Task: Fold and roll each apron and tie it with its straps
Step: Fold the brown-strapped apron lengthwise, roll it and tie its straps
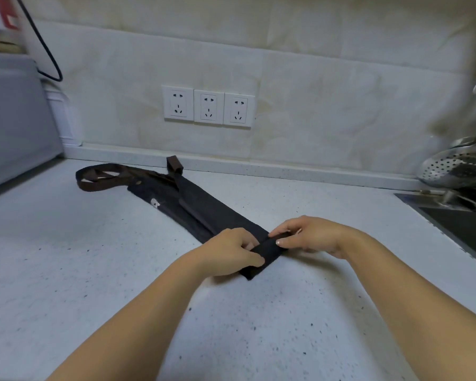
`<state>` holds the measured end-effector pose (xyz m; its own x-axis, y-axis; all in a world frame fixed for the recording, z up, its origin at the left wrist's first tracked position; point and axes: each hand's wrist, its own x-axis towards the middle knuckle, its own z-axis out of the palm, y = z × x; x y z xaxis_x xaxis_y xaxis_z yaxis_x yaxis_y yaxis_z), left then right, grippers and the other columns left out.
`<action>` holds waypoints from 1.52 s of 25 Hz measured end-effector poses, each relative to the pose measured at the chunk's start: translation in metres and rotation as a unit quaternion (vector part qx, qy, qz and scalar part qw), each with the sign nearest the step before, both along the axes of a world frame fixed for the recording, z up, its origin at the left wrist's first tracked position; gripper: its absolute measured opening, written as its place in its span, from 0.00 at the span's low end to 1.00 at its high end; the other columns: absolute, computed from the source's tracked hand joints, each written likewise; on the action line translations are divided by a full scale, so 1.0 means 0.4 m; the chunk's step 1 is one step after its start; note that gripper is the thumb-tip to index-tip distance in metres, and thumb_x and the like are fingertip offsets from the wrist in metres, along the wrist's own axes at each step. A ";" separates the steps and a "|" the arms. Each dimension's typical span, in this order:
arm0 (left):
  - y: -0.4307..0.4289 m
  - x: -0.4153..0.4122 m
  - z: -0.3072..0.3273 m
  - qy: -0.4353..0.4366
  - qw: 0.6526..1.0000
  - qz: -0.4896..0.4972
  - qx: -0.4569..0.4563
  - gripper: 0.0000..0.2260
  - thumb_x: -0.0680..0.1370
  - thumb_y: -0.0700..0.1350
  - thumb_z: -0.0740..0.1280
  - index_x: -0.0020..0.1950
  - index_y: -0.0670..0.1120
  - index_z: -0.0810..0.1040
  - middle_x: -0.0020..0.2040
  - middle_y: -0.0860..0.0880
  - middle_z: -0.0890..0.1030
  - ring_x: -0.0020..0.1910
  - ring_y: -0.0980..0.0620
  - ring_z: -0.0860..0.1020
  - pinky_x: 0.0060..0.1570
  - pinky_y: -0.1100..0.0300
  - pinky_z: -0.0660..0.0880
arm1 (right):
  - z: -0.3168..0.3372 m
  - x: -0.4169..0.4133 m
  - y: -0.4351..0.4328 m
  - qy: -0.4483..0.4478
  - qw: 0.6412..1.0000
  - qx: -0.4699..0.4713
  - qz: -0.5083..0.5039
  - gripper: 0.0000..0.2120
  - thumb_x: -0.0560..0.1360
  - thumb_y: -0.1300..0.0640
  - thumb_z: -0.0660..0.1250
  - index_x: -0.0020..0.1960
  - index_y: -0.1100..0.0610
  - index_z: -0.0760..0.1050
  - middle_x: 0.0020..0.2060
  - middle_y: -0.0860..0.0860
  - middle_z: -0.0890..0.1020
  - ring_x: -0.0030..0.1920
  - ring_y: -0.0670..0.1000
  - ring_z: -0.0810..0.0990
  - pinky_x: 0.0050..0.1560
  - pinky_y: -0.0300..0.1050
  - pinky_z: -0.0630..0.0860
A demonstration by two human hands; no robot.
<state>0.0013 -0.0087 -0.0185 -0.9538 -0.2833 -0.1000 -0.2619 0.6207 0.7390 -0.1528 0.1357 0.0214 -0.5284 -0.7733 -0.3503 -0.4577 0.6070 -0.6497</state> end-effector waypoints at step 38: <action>-0.058 0.237 -0.094 0.188 0.935 0.189 -0.231 0.11 0.75 0.59 0.66 0.56 0.59 0.75 0.51 0.62 0.73 0.53 0.60 0.69 0.52 0.67 0.66 | -0.119 0.203 -0.139 0.052 0.975 -0.192 0.096 0.06 0.73 0.43 0.69 0.46 0.44 0.79 0.47 0.43 0.78 0.48 0.42 0.76 0.52 0.40 0.73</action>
<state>0.0962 -0.0317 -0.0562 -0.7189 -0.5381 0.4400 -0.3027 0.8122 0.4987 -0.0715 0.0801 -0.0262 -0.3783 -0.9251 0.0330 -0.6151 0.2245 -0.7558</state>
